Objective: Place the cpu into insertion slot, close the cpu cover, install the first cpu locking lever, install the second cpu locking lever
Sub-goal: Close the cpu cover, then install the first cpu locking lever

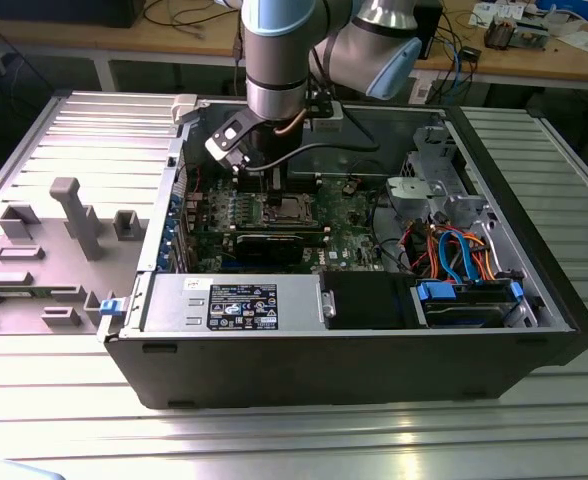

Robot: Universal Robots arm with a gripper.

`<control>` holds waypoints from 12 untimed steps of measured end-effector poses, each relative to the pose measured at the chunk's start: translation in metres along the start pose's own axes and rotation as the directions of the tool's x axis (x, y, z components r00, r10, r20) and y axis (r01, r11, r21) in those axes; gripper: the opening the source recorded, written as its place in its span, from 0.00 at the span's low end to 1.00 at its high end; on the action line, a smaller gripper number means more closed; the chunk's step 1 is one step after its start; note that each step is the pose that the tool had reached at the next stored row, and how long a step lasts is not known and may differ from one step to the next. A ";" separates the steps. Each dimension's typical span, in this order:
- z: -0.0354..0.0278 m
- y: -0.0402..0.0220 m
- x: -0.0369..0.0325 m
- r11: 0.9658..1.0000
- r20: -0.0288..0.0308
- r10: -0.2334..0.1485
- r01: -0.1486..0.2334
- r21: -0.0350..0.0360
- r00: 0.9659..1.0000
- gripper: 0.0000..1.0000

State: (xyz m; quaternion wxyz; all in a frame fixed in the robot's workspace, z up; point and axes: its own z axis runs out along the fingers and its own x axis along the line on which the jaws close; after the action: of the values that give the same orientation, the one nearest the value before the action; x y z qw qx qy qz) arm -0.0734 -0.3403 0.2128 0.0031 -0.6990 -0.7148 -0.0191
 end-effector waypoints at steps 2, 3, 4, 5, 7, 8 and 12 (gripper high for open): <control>0.0002 0.0049 -0.0001 1.000 0.000 0.000 0.000 0.000 1.000 0.11; 0.0003 0.0077 -0.0002 1.000 0.000 0.000 0.000 0.000 1.000 0.11; 0.0003 0.0111 -0.0003 1.000 0.000 0.000 0.000 0.000 1.000 0.11; 0.0004 0.0131 -0.0003 1.000 0.000 0.000 0.000 0.000 1.000 0.11; 0.0004 0.0168 -0.0005 1.000 0.000 0.000 0.000 0.000 1.000 0.11; 0.0005 0.0168 -0.0004 1.000 0.000 0.000 0.000 0.000 1.000 0.11; 0.0005 0.0174 -0.0004 1.000 0.000 0.000 0.000 0.000 1.000 0.11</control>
State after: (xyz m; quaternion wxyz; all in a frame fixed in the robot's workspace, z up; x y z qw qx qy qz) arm -0.0560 -0.3403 0.2127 0.0030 -0.6991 -0.7148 -0.0191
